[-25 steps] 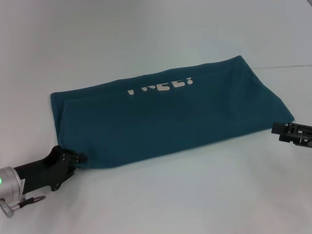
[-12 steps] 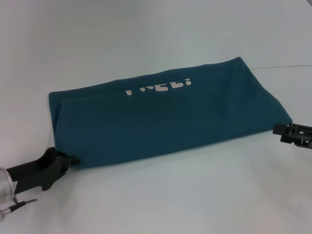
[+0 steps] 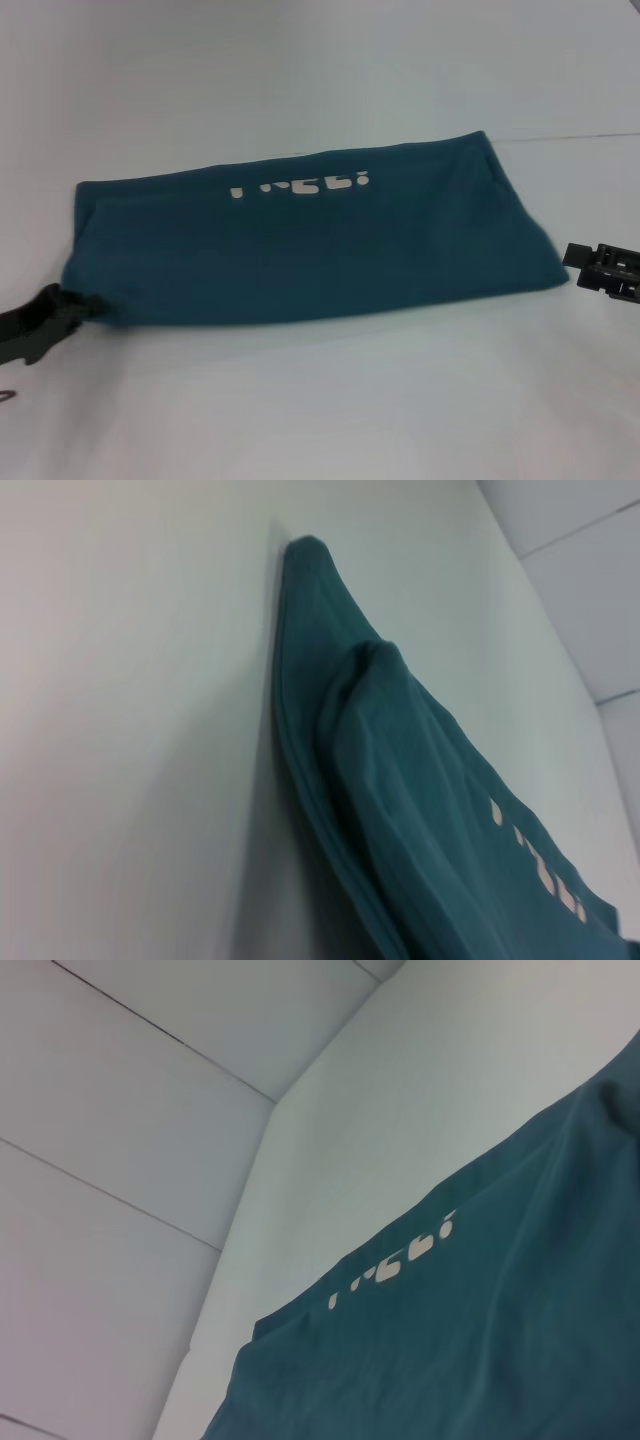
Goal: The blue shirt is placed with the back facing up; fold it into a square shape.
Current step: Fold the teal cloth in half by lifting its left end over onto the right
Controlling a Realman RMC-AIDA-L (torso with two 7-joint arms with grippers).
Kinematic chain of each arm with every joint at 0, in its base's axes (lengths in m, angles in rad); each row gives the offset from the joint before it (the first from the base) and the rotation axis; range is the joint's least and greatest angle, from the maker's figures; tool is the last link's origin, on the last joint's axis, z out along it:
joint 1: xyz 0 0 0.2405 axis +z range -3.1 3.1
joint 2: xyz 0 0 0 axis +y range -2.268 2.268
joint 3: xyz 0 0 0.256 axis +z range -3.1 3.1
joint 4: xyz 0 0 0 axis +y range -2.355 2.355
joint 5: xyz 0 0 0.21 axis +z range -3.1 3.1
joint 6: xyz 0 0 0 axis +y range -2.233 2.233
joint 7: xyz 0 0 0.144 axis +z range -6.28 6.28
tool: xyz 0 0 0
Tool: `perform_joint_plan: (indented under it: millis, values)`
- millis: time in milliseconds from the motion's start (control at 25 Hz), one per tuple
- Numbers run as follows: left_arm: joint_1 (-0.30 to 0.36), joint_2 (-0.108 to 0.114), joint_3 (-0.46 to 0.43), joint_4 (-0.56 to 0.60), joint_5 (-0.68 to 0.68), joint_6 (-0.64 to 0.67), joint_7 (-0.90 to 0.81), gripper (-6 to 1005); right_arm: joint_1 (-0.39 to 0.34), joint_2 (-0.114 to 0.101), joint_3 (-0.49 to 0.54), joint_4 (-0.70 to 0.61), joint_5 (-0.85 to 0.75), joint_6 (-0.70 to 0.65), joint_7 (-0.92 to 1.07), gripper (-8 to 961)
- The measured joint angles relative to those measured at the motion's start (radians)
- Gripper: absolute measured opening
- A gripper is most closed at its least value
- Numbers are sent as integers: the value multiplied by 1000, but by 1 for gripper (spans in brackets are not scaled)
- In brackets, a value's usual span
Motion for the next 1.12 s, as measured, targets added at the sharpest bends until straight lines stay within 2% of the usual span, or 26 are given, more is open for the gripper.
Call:
perform_joint_plan:
  millis: [160, 240, 640, 840, 1120]
  values:
    - [2, 22, -22, 24, 46, -7, -13, 13, 6, 0, 1, 12, 0, 15, 4, 825]
    - [-1, 30, -60, 30, 86, -12, -20, 15, 8, 0, 0, 12, 0, 24, 6, 825]
    - [-4, 45, -156, 35, 182, -47, -34, 22, 18, 0, -2, 12, 0, 49, 10, 825]
    - [-21, 46, -161, 68, 143, 29, -44, 26, 20, 0, -11, 11, 0, 49, 6, 825]
    - [-95, 65, -161, 82, 76, 162, -87, 31, 32, 1, -32, 11, 0, 50, 0, 825]
